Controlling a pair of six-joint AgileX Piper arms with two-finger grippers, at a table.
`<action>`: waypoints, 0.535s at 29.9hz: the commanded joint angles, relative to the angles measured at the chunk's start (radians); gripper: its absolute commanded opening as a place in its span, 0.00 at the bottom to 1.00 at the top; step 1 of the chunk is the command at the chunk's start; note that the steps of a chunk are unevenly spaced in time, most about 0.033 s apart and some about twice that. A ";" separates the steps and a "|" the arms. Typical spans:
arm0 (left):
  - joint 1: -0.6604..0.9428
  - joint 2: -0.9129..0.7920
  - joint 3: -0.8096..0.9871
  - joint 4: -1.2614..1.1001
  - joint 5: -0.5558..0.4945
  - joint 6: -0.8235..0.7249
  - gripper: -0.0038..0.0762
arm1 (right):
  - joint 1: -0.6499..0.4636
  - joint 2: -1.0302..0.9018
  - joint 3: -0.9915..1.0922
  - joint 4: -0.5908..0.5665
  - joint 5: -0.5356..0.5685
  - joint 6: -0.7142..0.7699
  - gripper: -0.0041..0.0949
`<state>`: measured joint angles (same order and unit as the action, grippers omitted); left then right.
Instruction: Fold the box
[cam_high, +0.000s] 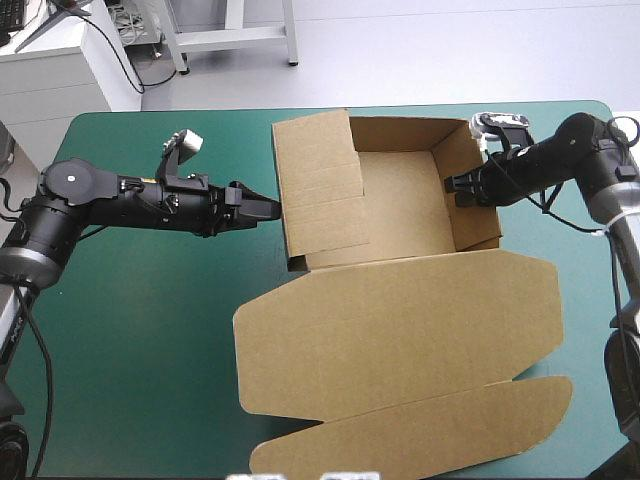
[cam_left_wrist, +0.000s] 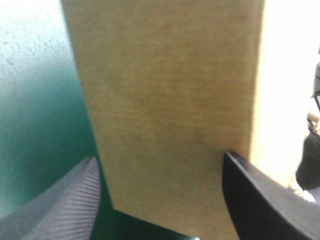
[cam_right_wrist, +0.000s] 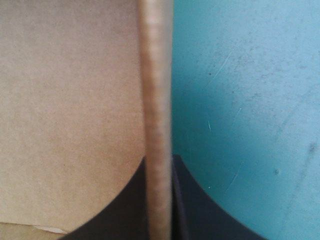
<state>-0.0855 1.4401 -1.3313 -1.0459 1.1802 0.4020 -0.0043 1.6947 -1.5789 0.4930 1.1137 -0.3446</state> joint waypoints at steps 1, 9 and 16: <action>-0.002 -0.034 -0.026 -0.112 0.018 0.023 0.67 | 0.038 -0.046 -0.025 0.014 -0.052 0.034 0.04; -0.002 -0.034 -0.026 -0.127 0.031 0.048 0.67 | 0.094 -0.044 -0.025 0.001 -0.100 0.093 0.04; -0.002 -0.034 -0.026 -0.099 0.025 0.048 0.67 | 0.184 -0.044 -0.025 -0.002 -0.137 0.131 0.04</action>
<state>-0.0852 1.4401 -1.3313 -1.0845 1.2080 0.4488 0.1407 1.6947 -1.5789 0.4217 1.0185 -0.2364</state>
